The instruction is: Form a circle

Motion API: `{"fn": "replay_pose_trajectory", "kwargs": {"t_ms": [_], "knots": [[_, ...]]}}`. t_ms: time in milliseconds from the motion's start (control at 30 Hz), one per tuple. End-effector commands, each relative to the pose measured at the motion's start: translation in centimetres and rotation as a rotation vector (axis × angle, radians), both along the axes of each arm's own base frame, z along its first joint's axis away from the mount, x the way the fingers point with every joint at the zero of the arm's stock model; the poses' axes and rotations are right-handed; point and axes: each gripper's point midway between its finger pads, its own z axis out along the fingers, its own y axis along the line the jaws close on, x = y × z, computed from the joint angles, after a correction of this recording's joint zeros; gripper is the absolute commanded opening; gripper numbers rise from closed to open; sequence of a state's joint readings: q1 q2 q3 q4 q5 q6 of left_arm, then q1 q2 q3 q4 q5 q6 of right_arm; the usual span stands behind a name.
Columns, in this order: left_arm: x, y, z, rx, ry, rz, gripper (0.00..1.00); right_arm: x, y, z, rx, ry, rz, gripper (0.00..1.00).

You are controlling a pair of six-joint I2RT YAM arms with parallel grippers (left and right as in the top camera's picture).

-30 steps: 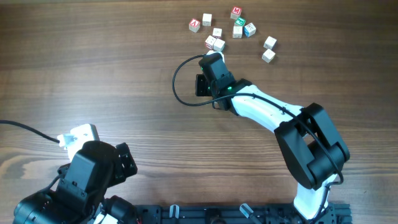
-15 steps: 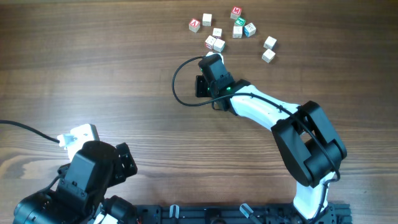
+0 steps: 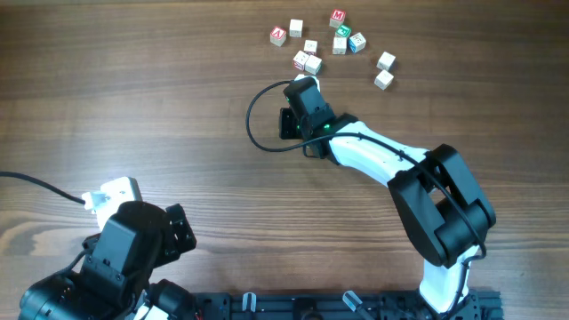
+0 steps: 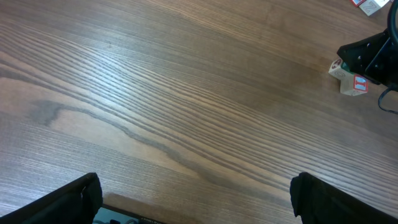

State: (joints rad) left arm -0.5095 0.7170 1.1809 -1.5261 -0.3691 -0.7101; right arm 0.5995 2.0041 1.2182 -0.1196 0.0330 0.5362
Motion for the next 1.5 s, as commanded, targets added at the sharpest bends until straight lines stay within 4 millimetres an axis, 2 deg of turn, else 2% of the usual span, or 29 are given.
{"fn": "replay_pose_trajectory", "kwargs": {"t_ms": [0,1133,1467], "knots": [[0.0,0.0,-0.2,-0.005,0.005,0.011,1.00,0.3,0.2,-0.3,-0.007,0.003,0.007,0.05],[0.0,0.0,-0.2,-0.005,0.005,0.011,1.00,0.6,-0.4,-0.3,-0.022,-0.004,-0.033,0.05],[0.0,0.0,-0.2,-0.005,0.005,0.011,1.00,1.1,1.4,0.8,0.021,-0.062,0.075,0.04]]}}
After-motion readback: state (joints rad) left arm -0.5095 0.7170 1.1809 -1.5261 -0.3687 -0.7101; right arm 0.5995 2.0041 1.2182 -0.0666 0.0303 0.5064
